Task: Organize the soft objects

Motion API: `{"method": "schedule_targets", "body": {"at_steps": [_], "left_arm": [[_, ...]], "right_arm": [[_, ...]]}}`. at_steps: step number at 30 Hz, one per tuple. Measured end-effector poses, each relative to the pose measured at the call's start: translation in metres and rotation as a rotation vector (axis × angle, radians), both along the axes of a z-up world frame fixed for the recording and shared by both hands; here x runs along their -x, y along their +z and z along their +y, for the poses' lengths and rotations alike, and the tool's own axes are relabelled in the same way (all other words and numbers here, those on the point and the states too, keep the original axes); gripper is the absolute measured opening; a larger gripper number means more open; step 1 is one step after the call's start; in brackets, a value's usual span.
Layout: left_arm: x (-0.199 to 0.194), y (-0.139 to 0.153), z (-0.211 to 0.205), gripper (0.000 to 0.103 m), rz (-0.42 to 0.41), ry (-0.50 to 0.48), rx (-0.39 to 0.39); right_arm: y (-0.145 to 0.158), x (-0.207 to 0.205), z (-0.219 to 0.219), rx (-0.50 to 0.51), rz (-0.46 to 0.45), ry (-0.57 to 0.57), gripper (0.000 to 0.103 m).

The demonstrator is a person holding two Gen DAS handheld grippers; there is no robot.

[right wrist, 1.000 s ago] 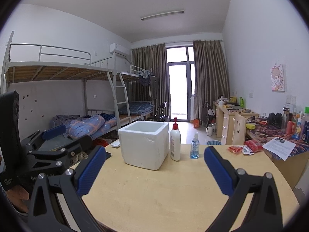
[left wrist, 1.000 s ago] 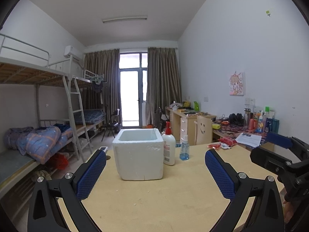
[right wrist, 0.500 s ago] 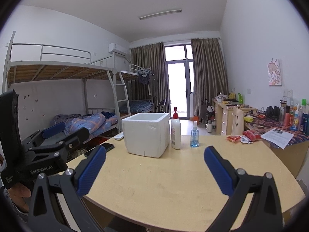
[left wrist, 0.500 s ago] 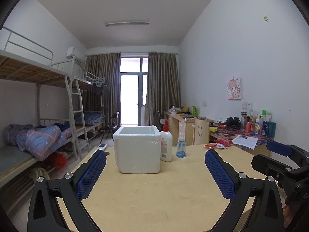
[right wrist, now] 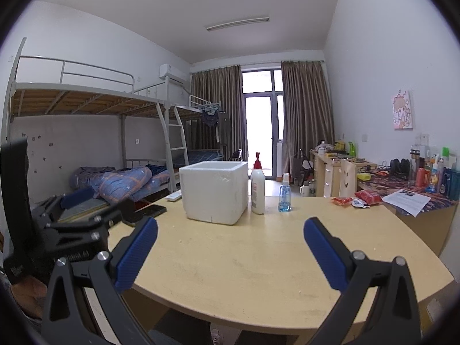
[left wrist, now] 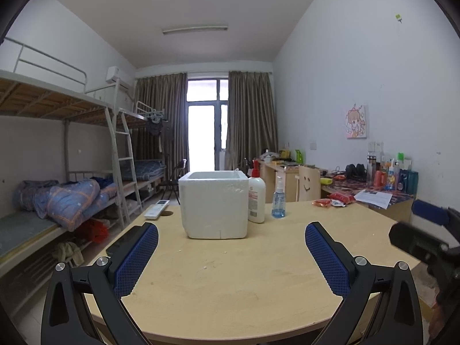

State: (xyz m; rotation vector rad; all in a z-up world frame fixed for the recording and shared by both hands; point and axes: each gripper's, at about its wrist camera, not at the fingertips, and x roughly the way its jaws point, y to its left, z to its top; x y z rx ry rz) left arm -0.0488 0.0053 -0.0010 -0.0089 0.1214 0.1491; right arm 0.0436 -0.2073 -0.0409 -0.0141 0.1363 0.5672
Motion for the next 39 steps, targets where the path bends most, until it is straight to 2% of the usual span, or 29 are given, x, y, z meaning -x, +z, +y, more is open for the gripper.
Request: {"method": "schedule_targets", "body": {"at_steps": [6,18,28,39], "left_arm": [[0.003,-0.001,0.0,0.102,-0.001,-0.004,0.015],[0.015,0.003,-0.008,0.102,-0.011,-0.018,-0.011],[0.023,0.008,-0.008,0.102,-0.051,-0.013,-0.009],[0.015,0.004,-0.009,0.102,-0.025,-0.009,-0.009]], "right_arm": [[-0.004,0.004,-0.003,-0.012,0.0,0.003,0.103],[-0.003,0.016,-0.013,-0.03,-0.004,-0.013,0.103],[0.002,0.024,-0.011,-0.018,-0.031,-0.024,0.103],[0.0,0.019,-0.005,-0.009,-0.014,-0.018,0.103]]}}
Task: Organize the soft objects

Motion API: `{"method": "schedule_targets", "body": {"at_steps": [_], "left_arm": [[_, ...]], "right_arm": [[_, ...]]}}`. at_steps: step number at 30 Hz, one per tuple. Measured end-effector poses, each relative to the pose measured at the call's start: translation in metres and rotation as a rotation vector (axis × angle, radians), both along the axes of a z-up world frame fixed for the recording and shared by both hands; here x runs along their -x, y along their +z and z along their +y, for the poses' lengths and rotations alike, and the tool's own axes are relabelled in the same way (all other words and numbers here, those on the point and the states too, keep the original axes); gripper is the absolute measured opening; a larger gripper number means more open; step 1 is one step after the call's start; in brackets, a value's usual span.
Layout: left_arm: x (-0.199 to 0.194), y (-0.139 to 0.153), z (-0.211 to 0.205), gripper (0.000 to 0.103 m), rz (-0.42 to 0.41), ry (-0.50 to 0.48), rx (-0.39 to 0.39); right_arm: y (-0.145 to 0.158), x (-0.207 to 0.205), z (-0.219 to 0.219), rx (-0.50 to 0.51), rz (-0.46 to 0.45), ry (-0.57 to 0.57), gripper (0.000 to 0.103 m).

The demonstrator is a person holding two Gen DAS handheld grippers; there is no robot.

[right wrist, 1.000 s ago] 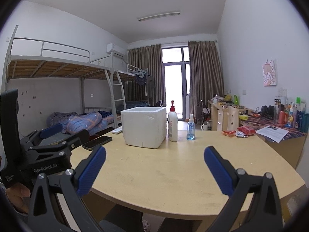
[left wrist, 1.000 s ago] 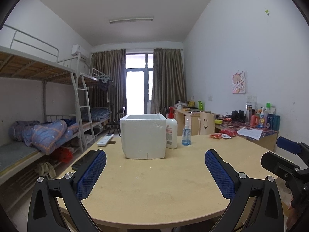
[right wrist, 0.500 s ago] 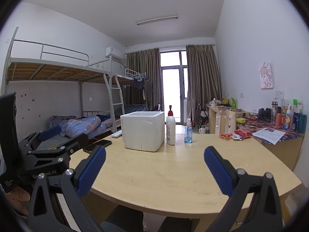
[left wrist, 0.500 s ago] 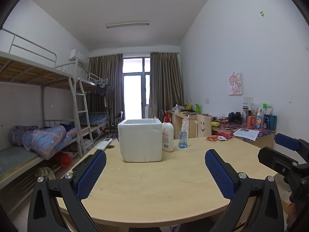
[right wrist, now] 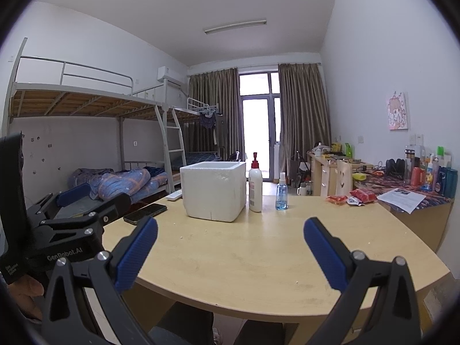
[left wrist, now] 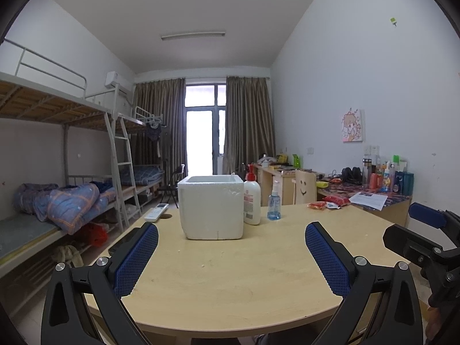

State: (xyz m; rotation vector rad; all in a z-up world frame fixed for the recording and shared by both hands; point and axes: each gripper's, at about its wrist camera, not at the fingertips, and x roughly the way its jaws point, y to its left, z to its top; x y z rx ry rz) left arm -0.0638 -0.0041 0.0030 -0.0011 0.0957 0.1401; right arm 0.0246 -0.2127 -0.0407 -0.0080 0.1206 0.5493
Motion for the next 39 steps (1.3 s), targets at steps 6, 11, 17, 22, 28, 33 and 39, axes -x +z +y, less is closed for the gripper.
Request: {"method": "schedule_targets", "body": {"at_steps": [6,11,17,22,28,33,39], "left_arm": [[0.0028,-0.0004,0.0,0.102,-0.01,0.004,-0.006],[0.0037,-0.0006,0.0009,0.102,-0.004,-0.002,-0.006],[0.0054,-0.001,0.0011,0.102,-0.006,0.002,-0.011],[0.0045,-0.0015,0.0022,0.102,-0.003,0.002,-0.011],[0.0039,-0.0011,0.0037,0.102,-0.001,-0.003,-0.013],[0.0038,-0.0013,0.0032,0.102,0.001,-0.008,-0.017],[0.0045,-0.0015,0.0035,0.102,0.0,-0.008,-0.013]], "right_arm": [[0.001,0.0007,-0.0019,-0.003,-0.004,-0.001,0.103],[0.0006,-0.0009,-0.0027,-0.005,0.0,0.001,0.103],[0.0015,-0.0009,-0.0009,-0.004,0.001,0.001,0.103],[0.0015,-0.0003,0.0002,-0.005,0.0,-0.002,0.103],[0.001,-0.001,0.0001,-0.006,0.005,0.001,0.103],[0.0012,-0.001,0.0024,0.003,0.007,0.001,0.103],[0.003,-0.0028,0.0019,-0.002,0.012,0.001,0.103]]}}
